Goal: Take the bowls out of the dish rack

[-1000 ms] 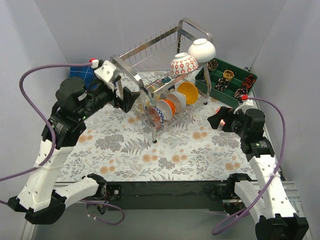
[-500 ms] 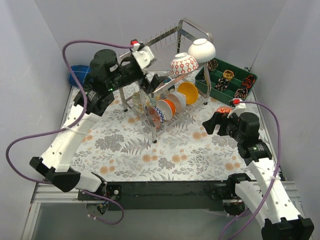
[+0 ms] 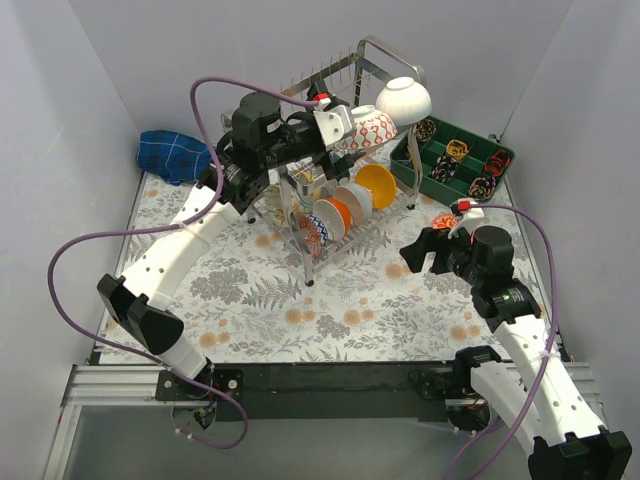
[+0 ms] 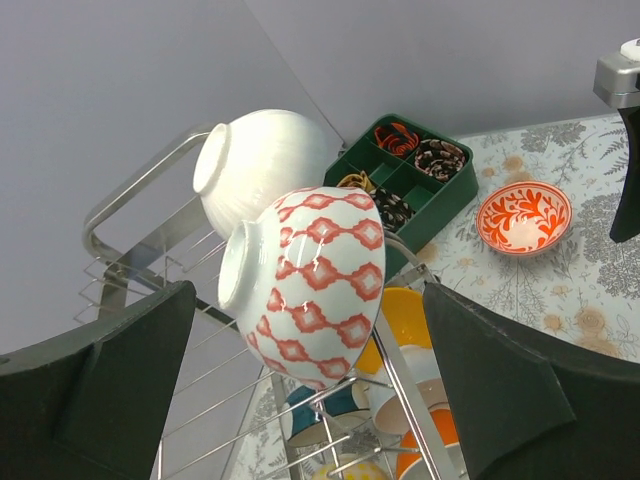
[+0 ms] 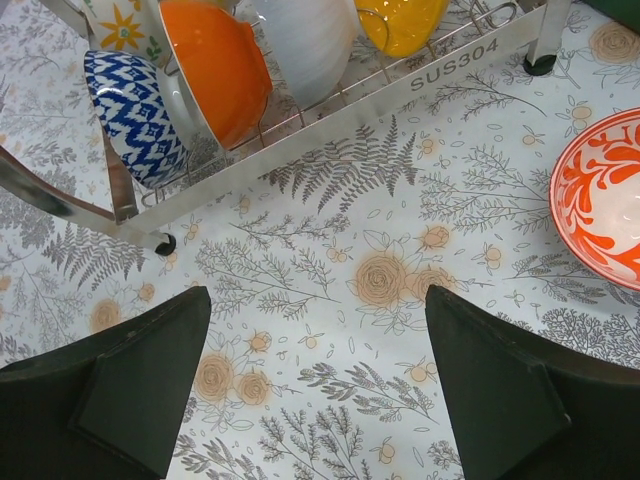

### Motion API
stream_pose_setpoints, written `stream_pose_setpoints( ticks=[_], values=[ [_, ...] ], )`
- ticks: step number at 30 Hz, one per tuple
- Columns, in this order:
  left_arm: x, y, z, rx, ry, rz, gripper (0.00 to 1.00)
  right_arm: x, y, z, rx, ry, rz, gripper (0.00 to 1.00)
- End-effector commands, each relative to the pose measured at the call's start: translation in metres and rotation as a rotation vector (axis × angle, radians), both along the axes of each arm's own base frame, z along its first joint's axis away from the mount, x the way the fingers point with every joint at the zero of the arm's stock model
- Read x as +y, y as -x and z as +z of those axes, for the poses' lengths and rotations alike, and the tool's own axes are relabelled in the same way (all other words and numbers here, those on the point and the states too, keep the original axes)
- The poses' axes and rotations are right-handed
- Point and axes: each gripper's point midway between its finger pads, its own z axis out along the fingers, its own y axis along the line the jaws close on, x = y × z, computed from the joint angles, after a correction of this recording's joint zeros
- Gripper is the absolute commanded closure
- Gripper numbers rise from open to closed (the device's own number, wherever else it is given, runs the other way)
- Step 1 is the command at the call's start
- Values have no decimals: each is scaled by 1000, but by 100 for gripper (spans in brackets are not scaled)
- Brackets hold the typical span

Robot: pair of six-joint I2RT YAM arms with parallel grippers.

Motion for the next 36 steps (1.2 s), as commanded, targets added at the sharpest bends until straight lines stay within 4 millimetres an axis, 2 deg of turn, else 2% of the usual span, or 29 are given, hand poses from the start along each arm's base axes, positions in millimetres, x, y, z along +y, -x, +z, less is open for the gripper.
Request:
stream_pose_setpoints(
  ticks=[1,16,22,29,36],
  values=[
    [-8,2,17,-54,21,-43,2,8,-3,9,-59,2,44,4],
    [-24,-33,7,-22,43,11,2,13,-2,6,-54,20,78,5],
    [-29,-32,1,20,47,-7,2,14,-2,5,-50,20,82,7],
    [-35,-39,-14,74,23,-7,2,15,-2,4,-47,19,88,7],
    [-37,-33,-19,89,6,-40,2,16,-2,1,-39,21,90,8]
  ],
)
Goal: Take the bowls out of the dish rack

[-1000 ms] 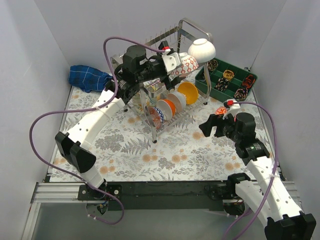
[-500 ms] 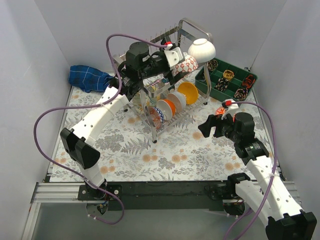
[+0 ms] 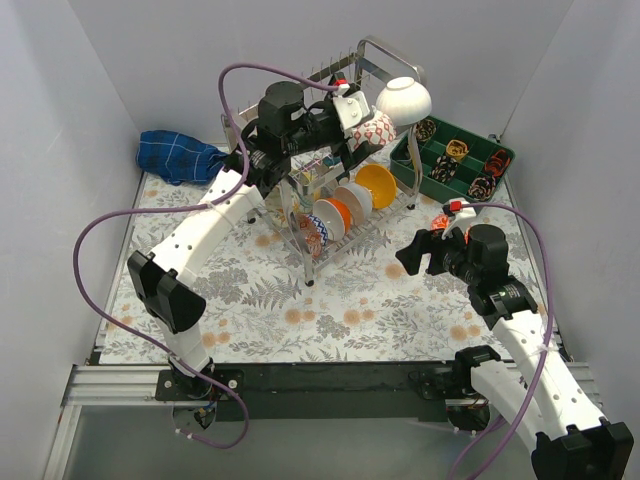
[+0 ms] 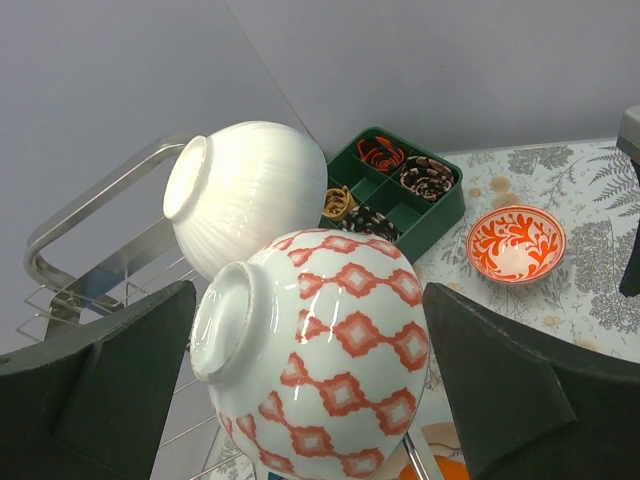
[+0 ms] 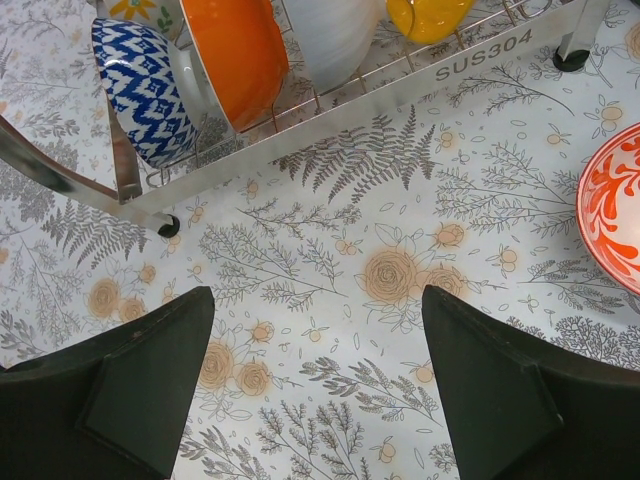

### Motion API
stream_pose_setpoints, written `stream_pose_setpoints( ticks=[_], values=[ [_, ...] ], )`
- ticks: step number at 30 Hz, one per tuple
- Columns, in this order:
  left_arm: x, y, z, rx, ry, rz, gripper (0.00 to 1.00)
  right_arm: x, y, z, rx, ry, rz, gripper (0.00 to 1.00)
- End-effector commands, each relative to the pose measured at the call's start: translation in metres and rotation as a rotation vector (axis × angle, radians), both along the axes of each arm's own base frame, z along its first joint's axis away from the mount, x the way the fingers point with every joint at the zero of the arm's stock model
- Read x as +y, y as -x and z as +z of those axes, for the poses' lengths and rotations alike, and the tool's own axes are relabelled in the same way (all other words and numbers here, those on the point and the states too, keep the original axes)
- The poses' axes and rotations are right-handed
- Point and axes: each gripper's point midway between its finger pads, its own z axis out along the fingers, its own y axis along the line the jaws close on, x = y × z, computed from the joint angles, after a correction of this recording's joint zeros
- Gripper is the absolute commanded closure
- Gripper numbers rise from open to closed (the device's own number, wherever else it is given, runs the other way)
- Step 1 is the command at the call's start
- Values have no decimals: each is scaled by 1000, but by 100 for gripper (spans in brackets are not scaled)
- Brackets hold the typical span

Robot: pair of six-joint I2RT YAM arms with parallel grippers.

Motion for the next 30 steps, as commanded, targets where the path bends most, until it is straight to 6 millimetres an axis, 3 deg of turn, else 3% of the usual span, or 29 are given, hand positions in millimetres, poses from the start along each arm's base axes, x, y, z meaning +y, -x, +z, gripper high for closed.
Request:
stream_pose_setpoints(
  ticks=[1,21,25,30],
  values=[
    [2,6,2,12,-16,-16,2,5,-4,8,-48,-7,26,8],
    [5,15,5,5,-29,-38,2,5,-4,1,-23,-4,27,8],
    [4,16,6,3,-23,-43,9,6,-4,1,-24,-5,31,8],
    [7,12,6,-12,-14,-21,33,7,-4,1,-21,-8,31,9]
  ],
)
